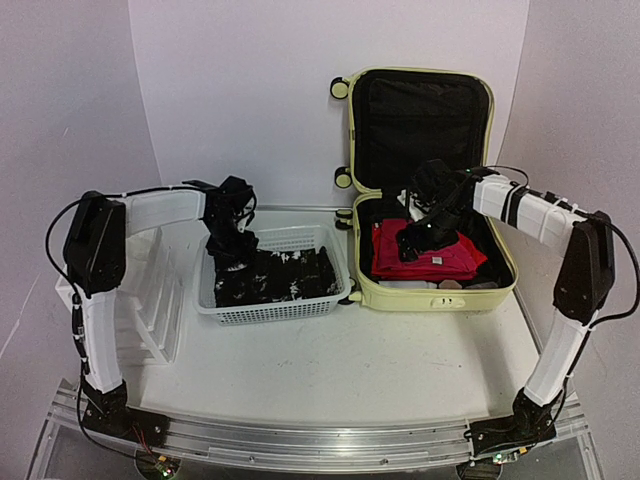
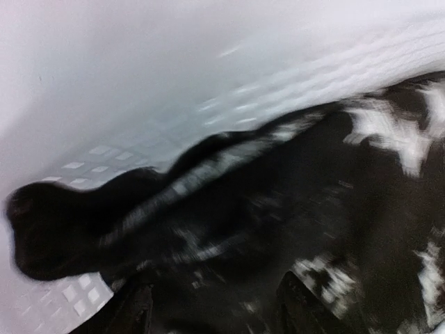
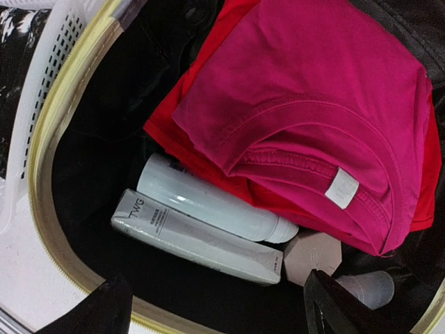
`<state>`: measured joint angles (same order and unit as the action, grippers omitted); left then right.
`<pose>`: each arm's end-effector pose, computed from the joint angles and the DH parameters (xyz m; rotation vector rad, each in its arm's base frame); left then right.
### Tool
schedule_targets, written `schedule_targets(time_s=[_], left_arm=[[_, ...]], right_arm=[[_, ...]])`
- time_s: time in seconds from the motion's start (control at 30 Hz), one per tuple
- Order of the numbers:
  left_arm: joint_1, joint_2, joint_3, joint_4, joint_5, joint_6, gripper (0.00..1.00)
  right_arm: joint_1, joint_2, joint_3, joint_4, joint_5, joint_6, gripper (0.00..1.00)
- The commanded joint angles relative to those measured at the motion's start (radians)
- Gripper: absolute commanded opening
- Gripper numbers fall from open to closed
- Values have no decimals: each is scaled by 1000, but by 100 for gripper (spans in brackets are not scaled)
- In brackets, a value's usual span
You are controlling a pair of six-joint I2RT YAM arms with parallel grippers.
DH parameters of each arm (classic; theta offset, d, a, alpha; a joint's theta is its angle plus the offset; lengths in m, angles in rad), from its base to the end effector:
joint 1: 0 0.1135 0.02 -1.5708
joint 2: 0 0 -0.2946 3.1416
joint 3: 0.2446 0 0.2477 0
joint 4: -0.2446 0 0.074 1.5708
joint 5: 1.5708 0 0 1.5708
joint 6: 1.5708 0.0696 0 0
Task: Open, take out, and arrange the luggage
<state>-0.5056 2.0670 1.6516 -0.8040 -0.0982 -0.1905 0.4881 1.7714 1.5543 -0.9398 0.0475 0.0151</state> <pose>0.4002 -0.2138 0.1960 0.4120 2.7474 -0.0399 0.3407 0.1772 0.2776 -0.6259 2.6553 0.0798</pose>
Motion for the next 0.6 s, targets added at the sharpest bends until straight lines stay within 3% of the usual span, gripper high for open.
schedule_targets(time_s=[0.0,0.1,0.2,0.4,0.47,0.57], left_arm=[[-30,-283,17,30,137,-7,72],[-36,-450,-43,122,255,-56,82],[-36,-625,-181,281,322,-119,98],[-35,-806,-446,644,300,-219,99],[-36,-782,-458,698,295,-243,99],[-36,-673,-411,703,338,-250,95]], right_arm=[[9,49,94,-28,61,-73,87],[11,65,113,-33,66,-156,87],[12,79,123,-33,35,-303,87],[10,132,126,-19,-32,-623,86],[10,169,136,-20,-80,-776,85],[-16,252,234,-31,-112,-813,80]])
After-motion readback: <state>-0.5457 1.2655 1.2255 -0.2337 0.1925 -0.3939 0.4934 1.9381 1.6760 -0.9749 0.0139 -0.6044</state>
